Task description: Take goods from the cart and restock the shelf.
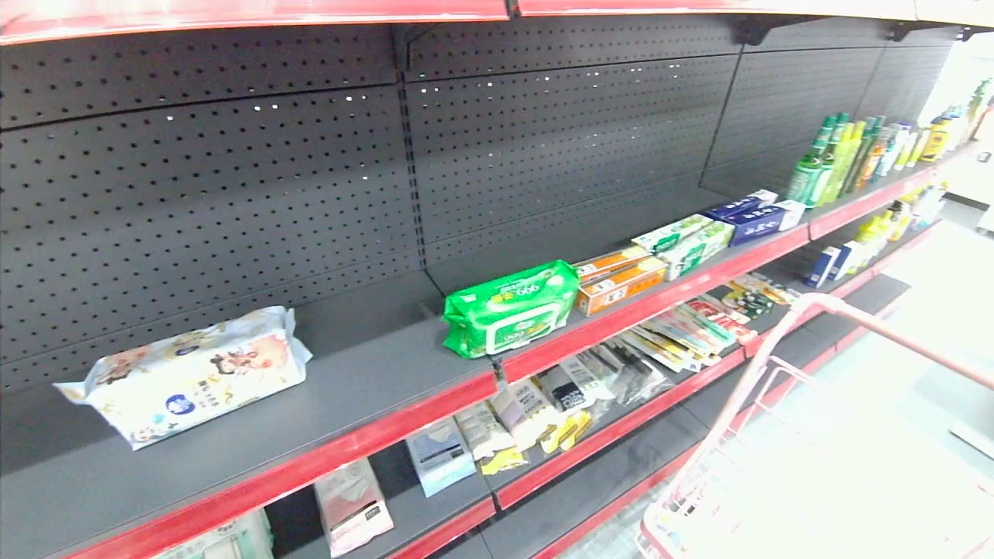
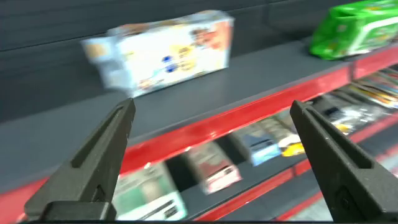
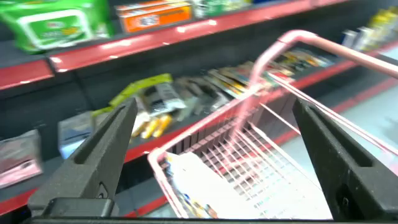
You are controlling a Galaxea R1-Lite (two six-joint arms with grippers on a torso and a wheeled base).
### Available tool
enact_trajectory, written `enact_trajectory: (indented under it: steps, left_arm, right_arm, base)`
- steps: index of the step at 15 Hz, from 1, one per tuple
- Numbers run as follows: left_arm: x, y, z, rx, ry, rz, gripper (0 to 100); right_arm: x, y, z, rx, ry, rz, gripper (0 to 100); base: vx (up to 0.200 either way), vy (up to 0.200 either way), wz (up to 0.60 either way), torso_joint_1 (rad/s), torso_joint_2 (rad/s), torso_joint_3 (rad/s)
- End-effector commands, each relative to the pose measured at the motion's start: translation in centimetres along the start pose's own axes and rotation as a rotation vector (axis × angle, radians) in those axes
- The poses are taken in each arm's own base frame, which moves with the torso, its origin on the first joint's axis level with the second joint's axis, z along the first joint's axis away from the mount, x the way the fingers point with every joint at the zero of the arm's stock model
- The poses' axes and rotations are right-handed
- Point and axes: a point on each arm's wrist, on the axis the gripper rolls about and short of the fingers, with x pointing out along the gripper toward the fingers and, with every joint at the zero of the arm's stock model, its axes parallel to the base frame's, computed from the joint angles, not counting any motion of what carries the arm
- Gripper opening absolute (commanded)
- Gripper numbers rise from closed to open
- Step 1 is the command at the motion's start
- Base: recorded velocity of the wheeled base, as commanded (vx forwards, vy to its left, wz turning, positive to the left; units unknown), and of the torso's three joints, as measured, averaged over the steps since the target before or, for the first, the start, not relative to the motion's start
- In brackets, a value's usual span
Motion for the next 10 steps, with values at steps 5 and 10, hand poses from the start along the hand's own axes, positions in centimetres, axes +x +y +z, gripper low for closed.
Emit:
enact_trajectory:
  steps: [5,10]
  left_arm:
    - [0.00,0.00,0.00,0.000,0.001,0.001,100]
    - [0.00,0.00,0.00,0.000,0.001,0.001,100]
  right_arm:
    - [0.01,0.00,0.01,-0.001,0.001,-0.001,100]
    - [0.15,-0.01,0.05,-0.001,0.019,0.010,100]
  base:
    - [0.000,0.000,-0.60,0.001,0.00,0.002]
    - [0.000,0.000,0.00,0.000,0.00,0.000]
